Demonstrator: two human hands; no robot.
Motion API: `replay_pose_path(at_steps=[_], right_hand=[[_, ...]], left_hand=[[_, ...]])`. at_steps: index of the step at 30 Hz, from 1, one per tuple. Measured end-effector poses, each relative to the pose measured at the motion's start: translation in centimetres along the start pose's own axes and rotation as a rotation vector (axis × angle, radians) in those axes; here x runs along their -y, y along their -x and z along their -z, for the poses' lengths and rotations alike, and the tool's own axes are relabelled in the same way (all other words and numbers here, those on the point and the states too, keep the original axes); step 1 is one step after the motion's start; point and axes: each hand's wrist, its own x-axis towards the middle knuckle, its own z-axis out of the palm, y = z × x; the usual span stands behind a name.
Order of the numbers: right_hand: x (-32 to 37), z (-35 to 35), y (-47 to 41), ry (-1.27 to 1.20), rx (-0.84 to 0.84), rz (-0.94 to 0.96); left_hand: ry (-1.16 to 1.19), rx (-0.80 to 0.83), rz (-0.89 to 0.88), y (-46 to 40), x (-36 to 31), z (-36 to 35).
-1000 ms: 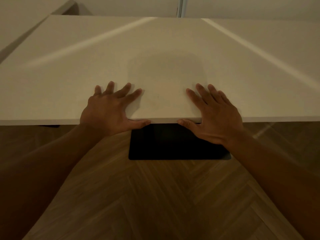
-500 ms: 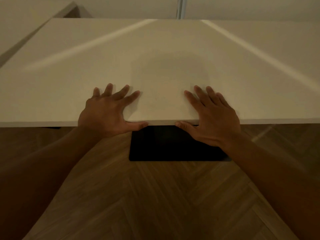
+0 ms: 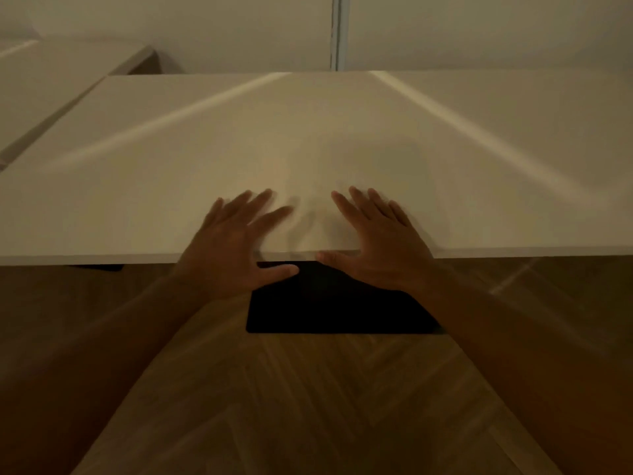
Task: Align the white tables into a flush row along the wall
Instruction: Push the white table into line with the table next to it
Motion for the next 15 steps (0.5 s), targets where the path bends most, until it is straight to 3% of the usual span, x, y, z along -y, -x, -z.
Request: replay_pose_path(at_steps=[5,9,15], right_hand=[[-7.5,2.1,2.8,0.097,-0.076,-0.055],[-14.9,4.6,5.2,0.129,-0.098,-0.170],[-22.2,5.6,8.9,0.189,0.026,-0.143]], left_hand=[[-0.024,-0.063,-0.145,-4.3,-8.0,-0.9],[-0.083,-0.020,-0.174,-8.1,-13.3,-1.6],[-0.079,0.035,-0.228,-13.0,-20.4,-3.6]])
